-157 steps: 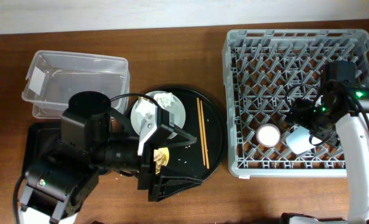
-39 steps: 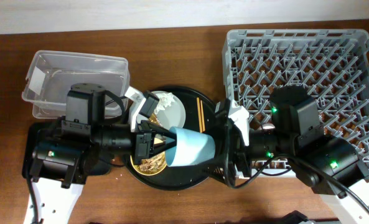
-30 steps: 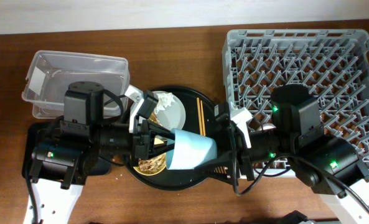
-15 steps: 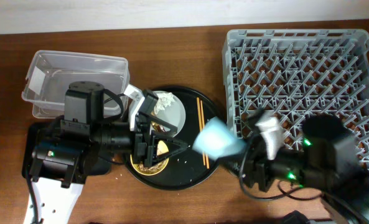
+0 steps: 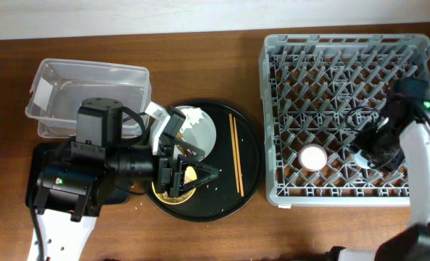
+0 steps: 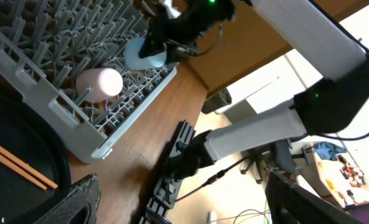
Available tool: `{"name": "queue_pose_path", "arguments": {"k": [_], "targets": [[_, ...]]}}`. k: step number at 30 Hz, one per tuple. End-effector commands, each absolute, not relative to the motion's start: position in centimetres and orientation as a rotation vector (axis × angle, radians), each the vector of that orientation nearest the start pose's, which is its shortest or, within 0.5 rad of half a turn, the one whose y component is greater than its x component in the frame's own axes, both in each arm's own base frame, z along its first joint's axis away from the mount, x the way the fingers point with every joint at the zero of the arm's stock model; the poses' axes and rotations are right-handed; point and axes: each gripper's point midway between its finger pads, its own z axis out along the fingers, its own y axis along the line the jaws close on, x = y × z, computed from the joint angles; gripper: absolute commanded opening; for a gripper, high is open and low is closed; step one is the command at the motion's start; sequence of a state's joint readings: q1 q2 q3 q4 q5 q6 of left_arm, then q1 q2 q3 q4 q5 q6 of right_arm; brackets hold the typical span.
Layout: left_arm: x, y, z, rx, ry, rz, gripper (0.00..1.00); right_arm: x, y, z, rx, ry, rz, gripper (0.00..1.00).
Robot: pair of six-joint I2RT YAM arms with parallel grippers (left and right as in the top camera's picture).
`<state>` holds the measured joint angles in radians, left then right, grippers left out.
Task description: Sort waste into correct bins and load items into the dishwasher rack
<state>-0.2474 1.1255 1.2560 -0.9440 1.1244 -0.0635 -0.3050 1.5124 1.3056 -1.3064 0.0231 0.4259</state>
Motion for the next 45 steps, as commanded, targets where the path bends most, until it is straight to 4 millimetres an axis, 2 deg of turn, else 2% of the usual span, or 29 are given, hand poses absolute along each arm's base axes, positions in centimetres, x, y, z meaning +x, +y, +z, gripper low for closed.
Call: {"name": "queue_pose_path", "arguments": {"k": [1, 3, 4, 5, 6, 8, 9, 10, 11, 12, 13, 15, 17, 18, 20, 21, 23, 25, 33, 36, 38, 40, 42, 44, 45], "targets": [[19.5, -21.0, 34.0, 0.755, 2.081, -1.473, 0.85, 27.2, -7.3, 14.1, 1.057, 2.893, 0.114, 0.50], [19.5, -21.0, 34.0, 0.751, 2.083, -1.475, 0.84, 27.2, -7.3, 14.1, 1.057, 2.894, 0.114, 0.51], [19.5, -21.0, 34.0, 0.745, 2.088, -1.478, 0.85, 27.0, -7.3, 14.0, 1.062, 2.899, 0.114, 0.79], [19.5, -21.0, 34.0, 0.744, 2.088, -1.478, 0.84, 27.2, -7.4, 14.2, 1.062, 2.892, 0.114, 0.85], [19.5, -21.0, 33.9, 0.743, 2.091, -1.479, 0.84, 27.5, -7.5, 14.8, 1.056, 2.877, 0.116, 0.86], [19.4, -21.0, 33.9, 0.740, 2.097, -1.482, 0.85, 27.9, -7.5, 17.4, 1.041, 2.848, 0.127, 0.86], [19.5, -20.9, 33.8, 0.737, 2.101, -1.477, 0.85, 27.8, -7.1, 19.3, 1.000, 2.840, 0.146, 0.86], [19.7, -20.8, 33.5, 0.725, 2.117, -1.451, 0.85, 27.9, -5.9, 20.8, 0.889, 2.842, 0.227, 0.85], [20.7, -20.3, 32.4, 0.680, 2.173, -1.350, 0.84, 27.5, -2.7, 24.2, 0.634, 2.793, 0.404, 0.82], [21.8, -19.5, 31.2, 0.602, 2.244, -1.247, 0.83, 26.9, -1.2, 25.8, 0.516, 2.748, 0.469, 0.82], [24.1, -17.3, 29.1, 0.456, 2.352, -1.002, 0.80, 25.7, 0.9, 28.2, 0.385, 2.671, 0.521, 0.83], [29.3, -9.6, 24.7, 0.088, 2.495, -0.347, 0.80, 22.3, 4.4, 32.1, 0.165, 2.533, 0.540, 0.88], [30.8, -9.6, 21.6, 0.078, 2.592, -0.299, 0.78, 20.2, 6.3, 33.6, 0.036, 2.474, 0.561, 0.89], [31.1, -10.0, 20.3, 0.088, 2.634, -0.293, 0.77, 19.6, 6.8, 33.9, -0.001, 2.460, 0.569, 0.89], [32.8, -12.5, 16.2, 0.165, 2.721, -0.273, 0.77, 18.8, 7.8, 34.2, -0.069, 2.450, 0.589, 0.89], [33.4, -13.0, 13.8, 0.142, 2.771, -0.202, 0.77, 18.6, 8.0, 34.0, -0.080, 2.461, 0.595, 0.89], [33.8, -12.7, 10.8, 0.070, 2.837, -0.071, 0.77, 18.4, 8.0, 33.7, -0.075, 2.481, 0.597, 0.89], [33.8, -13.1, 9.4, 0.049, 2.867, -0.057, 0.75, 18.4, 8.0, 33.7, -0.074, 2.484, 0.598, 0.89], [34.8, -12.7, 6.2, -0.033, 2.904, 0.018, 0.73, 18.2, 7.9, 33.2, -0.070, 2.502, 0.599, 0.89], [36.0, -12.8, 3.9, -0.036, 2.900, 0.058, 0.73, 18.2, 7.9, 32.2, -0.061, 2.535, 0.603, 0.89], [36.8, -13.0, 1.4, -0.036, 2.912, 0.072, 0.63, 18.1, 7.9, 32.2, -0.060, 2.539, 0.604, 0.89], [36.5, -13.7, 1.5, -0.032, 2.929, 0.016, 0.03, 18.1, 7.9, 32.1, -0.060, 2.539, 0.603, 0.89], [36.7, -13.8, 4.5, -0.055, 2.891, -0.012, 0.00, 18.2, 7.9, 32.2, -0.060, 2.538, 0.603, 0.89], [36.1, -13.3, 9.9, -0.063, 2.820, -0.053, 0.00, 18.2, 7.9, 32.2, -0.060, 2.538, 0.603, 0.89], [35.7, -12.1, 13.0, -0.089, 2.754, -0.040, 0.00, 18.1, 7.9, 32.1, -0.060, 2.539, 0.603, 0.89]]}}
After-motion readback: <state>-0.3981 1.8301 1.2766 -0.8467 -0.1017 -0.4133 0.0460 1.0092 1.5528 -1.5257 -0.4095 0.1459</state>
